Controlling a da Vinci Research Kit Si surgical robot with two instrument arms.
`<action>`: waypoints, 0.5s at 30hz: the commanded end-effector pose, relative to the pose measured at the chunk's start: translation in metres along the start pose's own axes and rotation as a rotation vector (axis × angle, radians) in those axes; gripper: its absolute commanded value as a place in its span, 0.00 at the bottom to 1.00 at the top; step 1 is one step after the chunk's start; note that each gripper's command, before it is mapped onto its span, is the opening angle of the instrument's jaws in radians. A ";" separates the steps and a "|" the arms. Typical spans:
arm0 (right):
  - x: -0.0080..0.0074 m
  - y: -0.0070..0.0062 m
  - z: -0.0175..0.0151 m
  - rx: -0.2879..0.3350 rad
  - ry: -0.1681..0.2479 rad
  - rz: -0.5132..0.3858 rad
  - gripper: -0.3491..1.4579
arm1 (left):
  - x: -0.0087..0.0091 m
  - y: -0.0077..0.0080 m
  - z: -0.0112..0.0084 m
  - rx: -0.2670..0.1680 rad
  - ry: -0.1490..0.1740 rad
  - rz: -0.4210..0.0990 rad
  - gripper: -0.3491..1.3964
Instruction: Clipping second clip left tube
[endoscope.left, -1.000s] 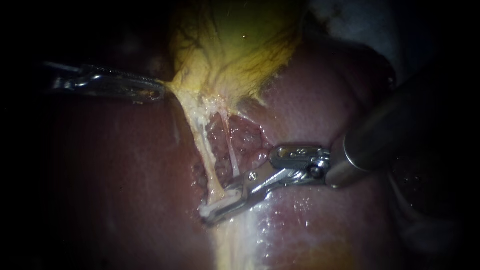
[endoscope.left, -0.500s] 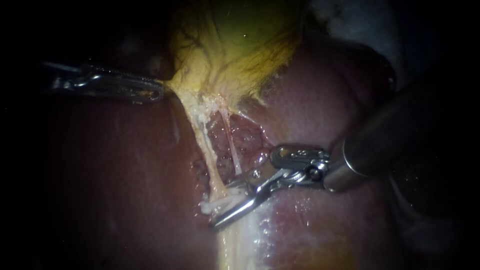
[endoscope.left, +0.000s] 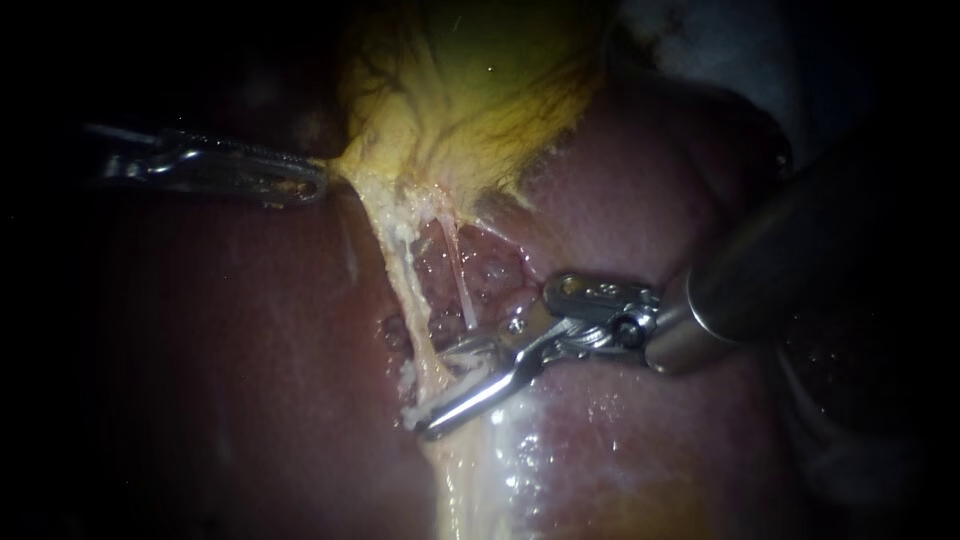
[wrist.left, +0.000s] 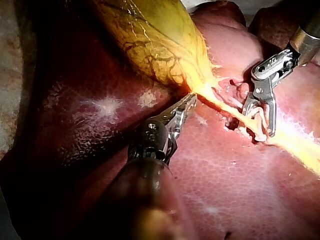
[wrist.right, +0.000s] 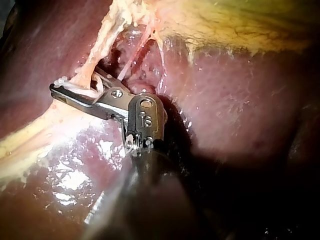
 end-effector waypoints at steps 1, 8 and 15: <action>0.0000 -0.0001 0.0000 0.006 0.008 0.001 0.53 | 0.0000 0.0000 0.0000 0.000 0.000 0.000 0.00; 0.0003 -0.0012 0.0004 0.086 0.029 0.004 0.53 | 0.0000 0.0000 0.0001 0.000 0.000 0.000 0.00; 0.0020 -0.0039 0.0009 0.191 0.039 0.023 0.51 | -0.0001 0.0000 0.0004 -0.001 0.000 0.000 0.00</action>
